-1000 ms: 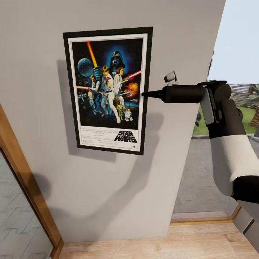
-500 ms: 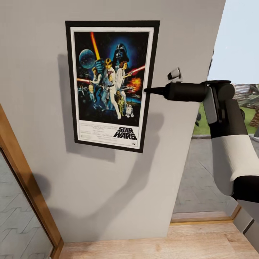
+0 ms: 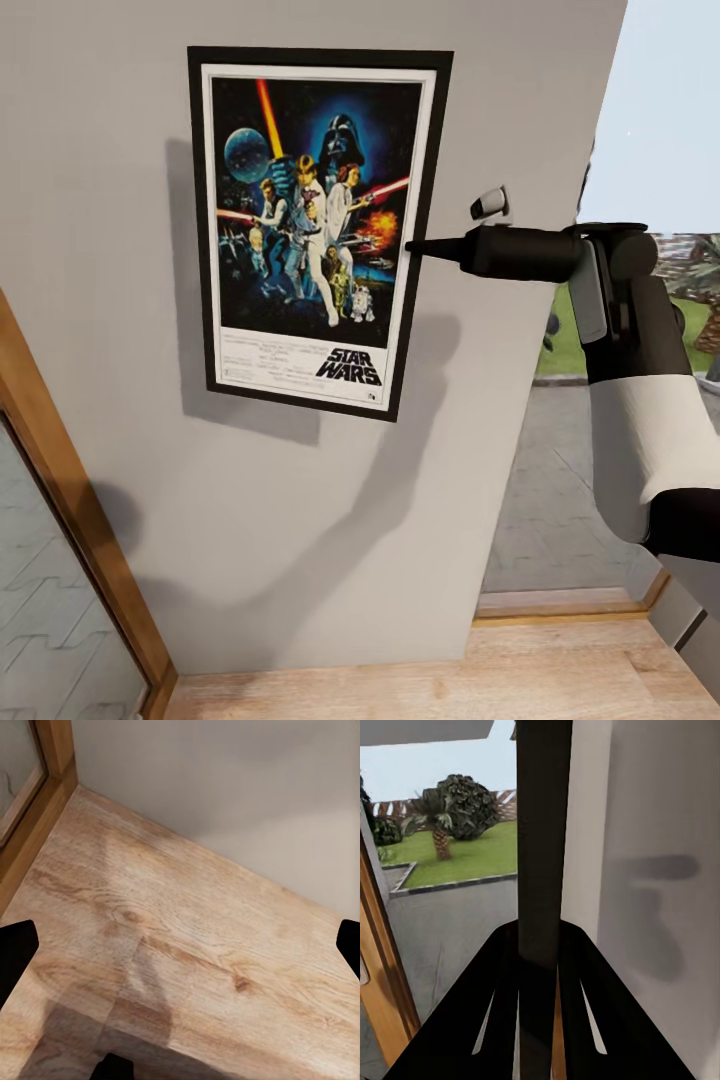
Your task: Pick up the poster from the kitchen countertop and hang it on one of the wall nails in the kitchen.
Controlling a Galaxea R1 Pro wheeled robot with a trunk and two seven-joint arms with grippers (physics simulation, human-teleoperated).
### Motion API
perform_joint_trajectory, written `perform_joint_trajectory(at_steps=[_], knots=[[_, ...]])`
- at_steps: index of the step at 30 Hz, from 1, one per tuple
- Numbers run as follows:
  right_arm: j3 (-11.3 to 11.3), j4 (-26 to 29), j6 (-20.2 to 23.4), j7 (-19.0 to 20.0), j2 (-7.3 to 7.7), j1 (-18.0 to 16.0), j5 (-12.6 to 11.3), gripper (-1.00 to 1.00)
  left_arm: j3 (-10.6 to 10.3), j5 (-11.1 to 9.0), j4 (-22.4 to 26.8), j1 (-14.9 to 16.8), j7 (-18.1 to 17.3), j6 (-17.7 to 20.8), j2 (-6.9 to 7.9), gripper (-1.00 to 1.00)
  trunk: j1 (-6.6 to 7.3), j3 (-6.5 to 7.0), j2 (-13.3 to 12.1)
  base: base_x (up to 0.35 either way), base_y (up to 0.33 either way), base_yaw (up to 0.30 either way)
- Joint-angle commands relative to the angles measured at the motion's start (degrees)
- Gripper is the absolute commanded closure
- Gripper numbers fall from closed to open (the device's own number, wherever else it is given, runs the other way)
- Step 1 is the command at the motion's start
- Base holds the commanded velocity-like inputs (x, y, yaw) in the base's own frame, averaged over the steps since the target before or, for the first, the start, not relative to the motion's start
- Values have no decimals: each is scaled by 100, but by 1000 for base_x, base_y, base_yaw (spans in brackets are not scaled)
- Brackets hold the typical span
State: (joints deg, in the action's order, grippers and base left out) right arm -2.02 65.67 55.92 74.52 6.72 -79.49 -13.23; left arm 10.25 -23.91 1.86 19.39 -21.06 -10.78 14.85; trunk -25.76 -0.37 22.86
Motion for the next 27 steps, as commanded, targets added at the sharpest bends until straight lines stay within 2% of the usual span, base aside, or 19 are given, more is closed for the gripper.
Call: perform_joint_trajectory(at_steps=[1, 27], knots=[[-9, 0, 33, 1, 5, -2, -22, 100, 46, 18, -10, 3, -30, -12, 1, -100, -2, -4, 5, 0, 0, 0], [-35, 3, 42, -8, -74, -5, -13, 100, 40, 18, -10, 3, -30, -12, 10, -100, -2, -4, 5, 9, 6, 0]])
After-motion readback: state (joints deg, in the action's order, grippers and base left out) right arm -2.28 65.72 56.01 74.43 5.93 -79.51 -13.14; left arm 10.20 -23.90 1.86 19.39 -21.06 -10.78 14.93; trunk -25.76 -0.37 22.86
